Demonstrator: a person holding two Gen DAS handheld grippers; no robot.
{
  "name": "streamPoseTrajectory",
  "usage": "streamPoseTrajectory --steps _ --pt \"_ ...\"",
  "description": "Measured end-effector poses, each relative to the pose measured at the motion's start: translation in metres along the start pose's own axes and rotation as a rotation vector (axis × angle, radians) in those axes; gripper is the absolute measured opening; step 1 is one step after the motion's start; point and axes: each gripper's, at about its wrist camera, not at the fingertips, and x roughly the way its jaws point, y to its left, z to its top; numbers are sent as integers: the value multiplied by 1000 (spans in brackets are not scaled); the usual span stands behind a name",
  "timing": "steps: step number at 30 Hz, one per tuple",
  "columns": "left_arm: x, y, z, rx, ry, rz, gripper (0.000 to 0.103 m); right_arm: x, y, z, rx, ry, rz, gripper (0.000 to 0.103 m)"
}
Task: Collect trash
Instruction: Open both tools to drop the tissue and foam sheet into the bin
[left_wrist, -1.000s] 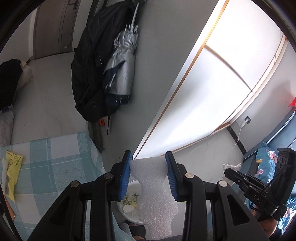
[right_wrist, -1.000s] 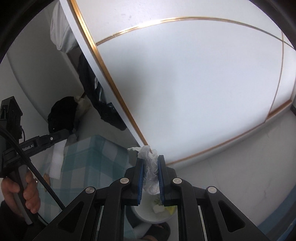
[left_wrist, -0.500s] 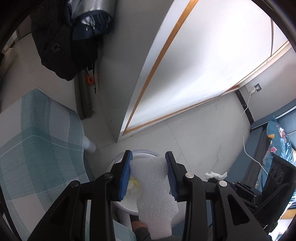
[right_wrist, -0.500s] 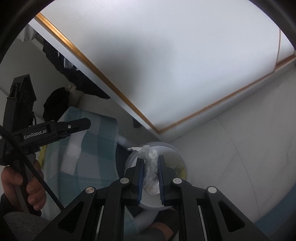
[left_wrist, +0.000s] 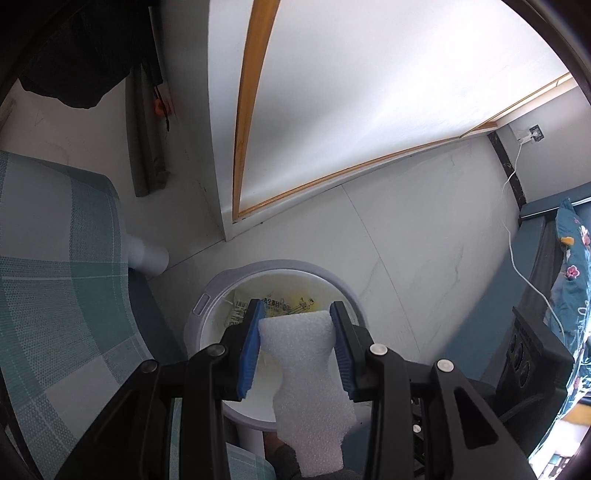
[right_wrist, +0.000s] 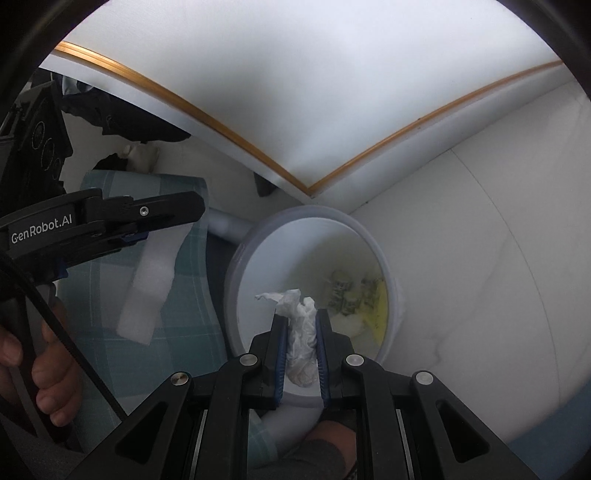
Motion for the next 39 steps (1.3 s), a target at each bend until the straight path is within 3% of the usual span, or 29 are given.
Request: streamPoseTrajectory --steps 9,14,20,22,26,28,31,35,38,39 --pt "20 3 5 -8 82 48 31 26 6 -5 -21 65 23 16" --pt "25 15 7 -100 117 30 31 44 4 3 -21 95 19 16" --pt "25 19 7 -123 101 85 32 69 3 4 -18 184 -7 19" --pt "27 19 8 -131 109 83 32 71 6 3 -29 188 -6 22" --pt "37 20 7 -127 147 74 33 71 5 4 -28 181 -12 40" --pt "40 20 6 -123 156 64 33 72 4 4 -26 187 -17 41" --pt "42 19 5 -112 156 92 43 74 3 3 -21 212 -8 46" --pt "40 15 5 -94 160 97 47 65 1 0 -33 209 -8 49" --pt "38 13 3 -77 160 108 60 55 -3 -3 -33 199 -15 51" --pt "34 12 3 -65 145 110 60 51 -6 -4 -30 193 -21 52"
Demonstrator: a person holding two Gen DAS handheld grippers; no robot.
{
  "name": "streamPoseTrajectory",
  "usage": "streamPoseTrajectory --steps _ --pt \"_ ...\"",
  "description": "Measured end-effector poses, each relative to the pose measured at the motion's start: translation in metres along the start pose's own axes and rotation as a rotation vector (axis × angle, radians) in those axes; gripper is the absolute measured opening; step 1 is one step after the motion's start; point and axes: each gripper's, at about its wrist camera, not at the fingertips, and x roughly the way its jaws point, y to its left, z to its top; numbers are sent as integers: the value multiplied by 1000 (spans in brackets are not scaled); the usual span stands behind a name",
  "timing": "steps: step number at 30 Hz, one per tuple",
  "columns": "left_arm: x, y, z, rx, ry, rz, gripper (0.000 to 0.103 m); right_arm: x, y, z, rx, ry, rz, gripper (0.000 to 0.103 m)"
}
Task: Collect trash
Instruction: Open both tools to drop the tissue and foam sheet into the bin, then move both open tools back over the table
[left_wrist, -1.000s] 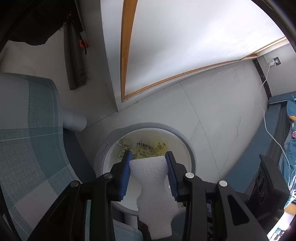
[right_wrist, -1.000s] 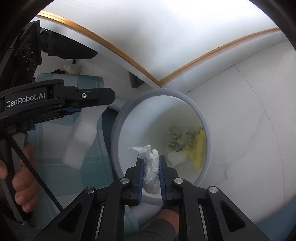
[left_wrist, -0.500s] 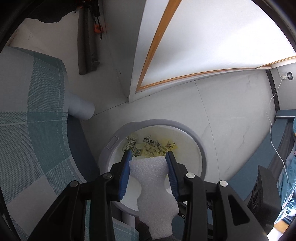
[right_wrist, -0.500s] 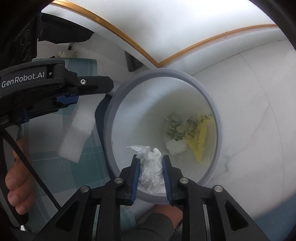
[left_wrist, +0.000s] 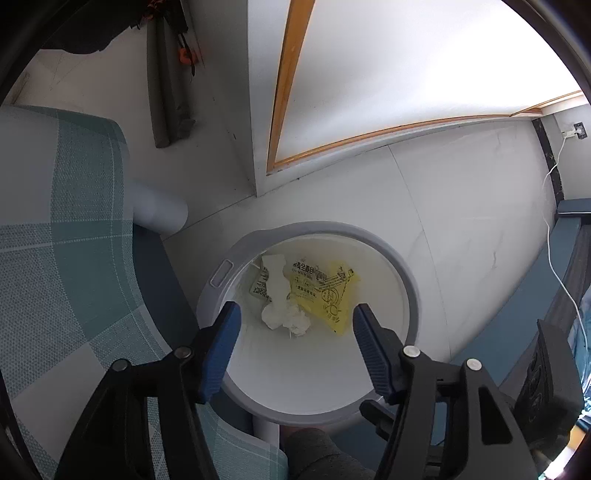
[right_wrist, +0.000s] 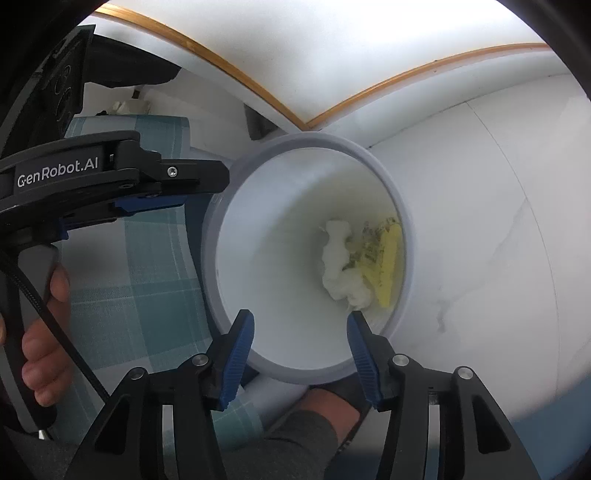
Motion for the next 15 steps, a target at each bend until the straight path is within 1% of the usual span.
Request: streamPoseTrajectory --steps 3,5,7,10,12,15 --pt "-14 -5 -3 37 -57 9 63 -12 -6 -4 12 -31 -11 52" --pt "-20 -6 -4 47 -73 2 71 -24 -8 -6 22 -74 -28 52" --pt "-28 -8 -6 62 -90 7 71 -35 -11 -7 33 -109 -37 52" --pt "-37 -10 -14 94 -122 54 72 -52 -10 -6 41 -160 -51 52" --pt "-44 -8 -21 107 -140 75 72 -63 -8 -7 39 -191 -53 54" --pt "-57 -7 -31 117 -168 68 72 -82 0 -8 22 -241 -63 57"
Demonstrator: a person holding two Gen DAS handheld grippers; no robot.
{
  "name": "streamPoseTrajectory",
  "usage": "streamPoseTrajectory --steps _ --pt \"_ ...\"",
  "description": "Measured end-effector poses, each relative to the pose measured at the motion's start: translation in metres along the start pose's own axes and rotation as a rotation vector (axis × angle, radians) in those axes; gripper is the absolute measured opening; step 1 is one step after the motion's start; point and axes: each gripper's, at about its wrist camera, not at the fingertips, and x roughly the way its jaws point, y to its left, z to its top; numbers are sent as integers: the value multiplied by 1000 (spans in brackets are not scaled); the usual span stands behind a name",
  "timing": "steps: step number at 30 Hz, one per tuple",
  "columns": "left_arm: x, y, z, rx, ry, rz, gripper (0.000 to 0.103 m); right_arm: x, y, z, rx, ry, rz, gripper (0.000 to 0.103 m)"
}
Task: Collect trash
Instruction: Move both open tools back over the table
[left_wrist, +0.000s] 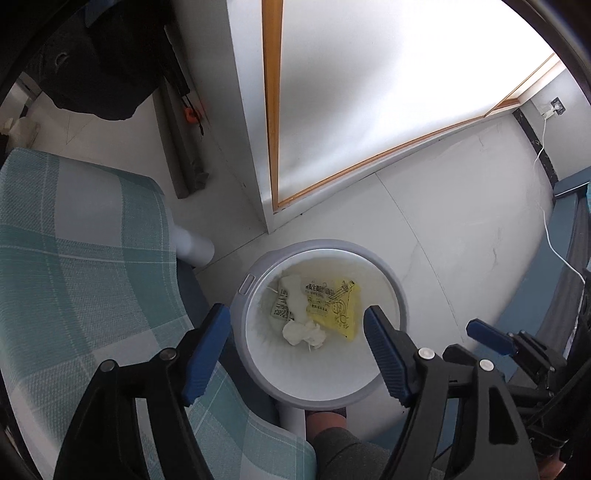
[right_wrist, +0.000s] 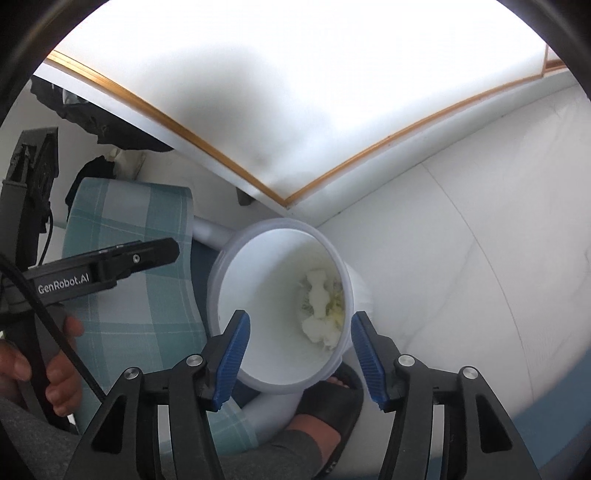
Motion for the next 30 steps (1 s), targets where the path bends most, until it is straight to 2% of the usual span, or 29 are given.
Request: streamPoseTrajectory --steps 6,11,17,21,23,30 --pt "-38 -2 -14 22 -107 -2 72 -42 14 -1 -13 -85 -3 62" --pt "-78 2 -24 13 -214 18 72 -90 28 -6 -27 -197 -20 66" --pt "-136 18 -46 -57 -355 57 72 -147 56 -10 -70 -348 -49 71" --pt "-178 32 -67 -86 -469 78 74 -181 81 -17 -113 -453 -78 73" --pt "-197 40 -77 -106 -518 82 83 -198 96 -23 -142 -503 -90 75" --pt "-249 76 -115 -177 -663 111 83 -237 160 -41 -256 -613 -43 81"
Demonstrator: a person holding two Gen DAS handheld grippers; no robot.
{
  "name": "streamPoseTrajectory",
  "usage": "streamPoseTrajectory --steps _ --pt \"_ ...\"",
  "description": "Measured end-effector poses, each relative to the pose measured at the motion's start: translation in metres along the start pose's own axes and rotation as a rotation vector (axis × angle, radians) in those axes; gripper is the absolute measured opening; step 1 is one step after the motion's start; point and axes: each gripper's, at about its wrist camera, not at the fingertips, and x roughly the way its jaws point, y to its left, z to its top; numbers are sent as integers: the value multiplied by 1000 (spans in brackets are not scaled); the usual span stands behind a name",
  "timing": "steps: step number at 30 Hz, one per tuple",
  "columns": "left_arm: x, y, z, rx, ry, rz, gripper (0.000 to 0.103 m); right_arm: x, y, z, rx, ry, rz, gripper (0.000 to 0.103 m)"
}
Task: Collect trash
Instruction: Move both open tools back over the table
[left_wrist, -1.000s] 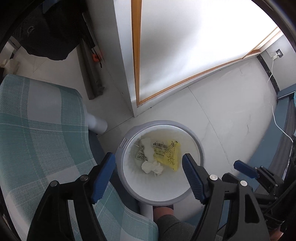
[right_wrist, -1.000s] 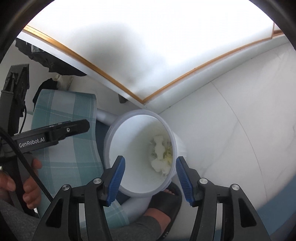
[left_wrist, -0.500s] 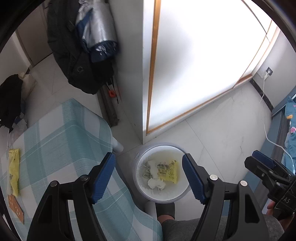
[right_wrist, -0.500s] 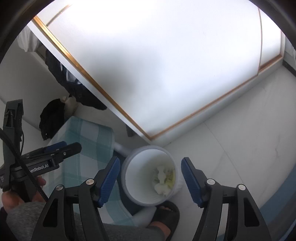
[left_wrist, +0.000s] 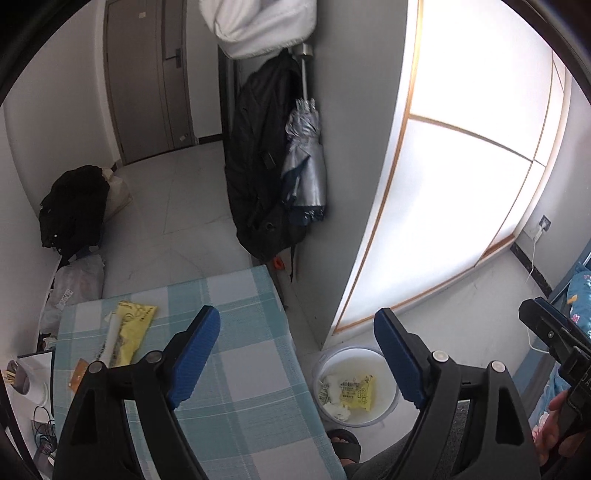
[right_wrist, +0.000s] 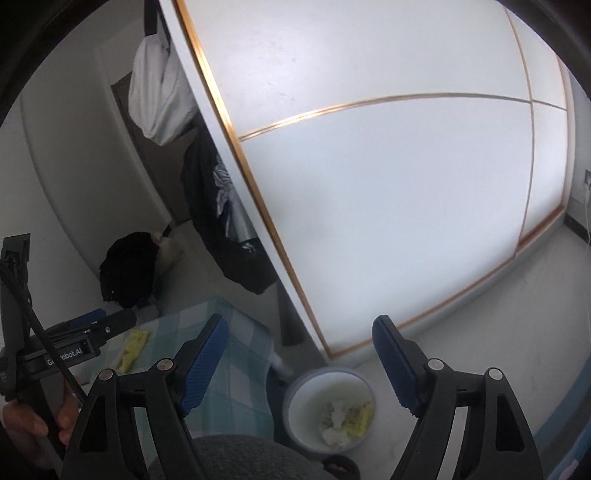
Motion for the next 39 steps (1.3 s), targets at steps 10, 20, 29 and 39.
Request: streamPoseTrajectory --steps 10,20,29,39 --pt "-70 86 -16 -154 -190 139 97 -28 117 -4 -176 -117 186 90" --pt "-93 173 -49 -257 -302 286 97 -6 216 -40 -324 -86 328 93" --pt "-85 234 -79 -331 -275 361 97 33 284 -71 -430 22 423 93" --pt "-67 285 -101 -459 -184 341 97 102 322 -108 -469 237 477 93"
